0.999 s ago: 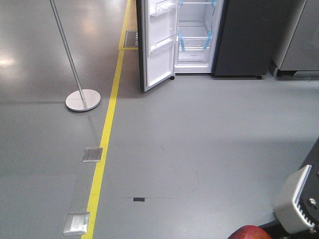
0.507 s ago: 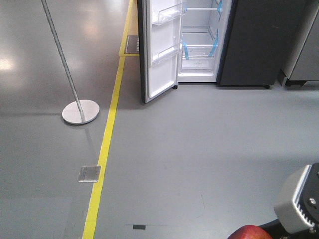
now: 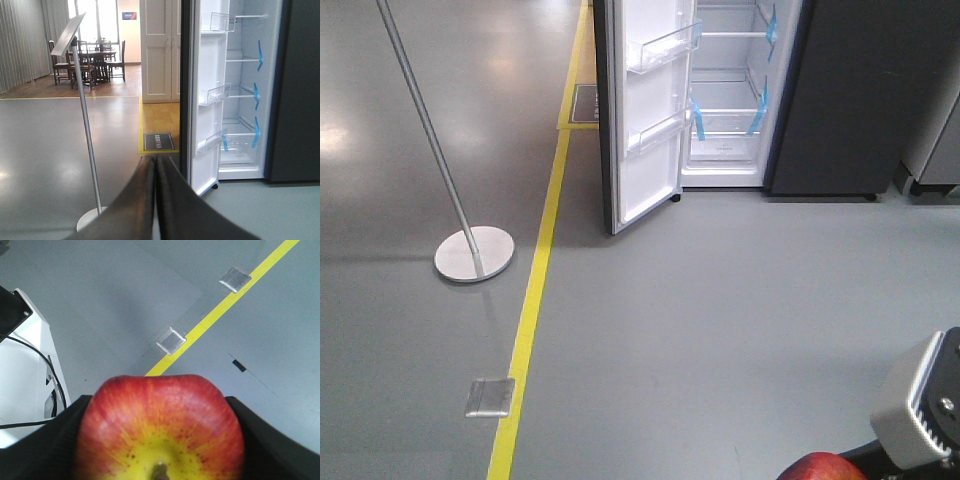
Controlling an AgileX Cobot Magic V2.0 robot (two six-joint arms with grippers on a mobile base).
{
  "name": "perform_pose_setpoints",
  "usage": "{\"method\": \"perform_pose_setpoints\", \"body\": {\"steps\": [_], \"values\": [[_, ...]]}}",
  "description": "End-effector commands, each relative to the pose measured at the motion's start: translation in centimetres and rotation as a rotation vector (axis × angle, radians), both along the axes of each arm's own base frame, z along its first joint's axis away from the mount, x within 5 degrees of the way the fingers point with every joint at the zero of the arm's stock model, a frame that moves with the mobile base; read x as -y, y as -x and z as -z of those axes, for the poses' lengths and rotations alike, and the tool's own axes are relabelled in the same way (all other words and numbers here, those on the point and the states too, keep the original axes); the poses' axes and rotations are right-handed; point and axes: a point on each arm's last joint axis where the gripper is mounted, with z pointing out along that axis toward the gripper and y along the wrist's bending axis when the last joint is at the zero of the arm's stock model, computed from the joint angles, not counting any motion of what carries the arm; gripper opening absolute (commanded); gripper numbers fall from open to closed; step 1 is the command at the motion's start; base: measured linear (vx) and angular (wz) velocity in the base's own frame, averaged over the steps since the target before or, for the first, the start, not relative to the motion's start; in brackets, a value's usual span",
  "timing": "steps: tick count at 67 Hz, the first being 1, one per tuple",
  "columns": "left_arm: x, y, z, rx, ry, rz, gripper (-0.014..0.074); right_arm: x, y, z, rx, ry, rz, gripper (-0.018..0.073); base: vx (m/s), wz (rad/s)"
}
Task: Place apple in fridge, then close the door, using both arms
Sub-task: 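Drive toward the open white refrigerator carrying the apple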
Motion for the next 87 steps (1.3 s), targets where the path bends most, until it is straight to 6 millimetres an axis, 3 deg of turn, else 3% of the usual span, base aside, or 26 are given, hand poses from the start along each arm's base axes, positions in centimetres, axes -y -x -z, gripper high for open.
{"method": "perform_pose_setpoints", "body": {"steps": [1,87], "values": [[-0.01,0.27,-1.29,0.104,0.013,0.000,-0.0006,-0.26,-0.32,-1.29,0.055,-0.070,0.018,0.0159,0.31,0.03],[-0.01,0.27,-1.29,0.104,0.013,0.000,-0.0006,-0.26,-0.32,-1.29,0.055,-0.070,0.018,0.0159,0.28,-0.01]]}}
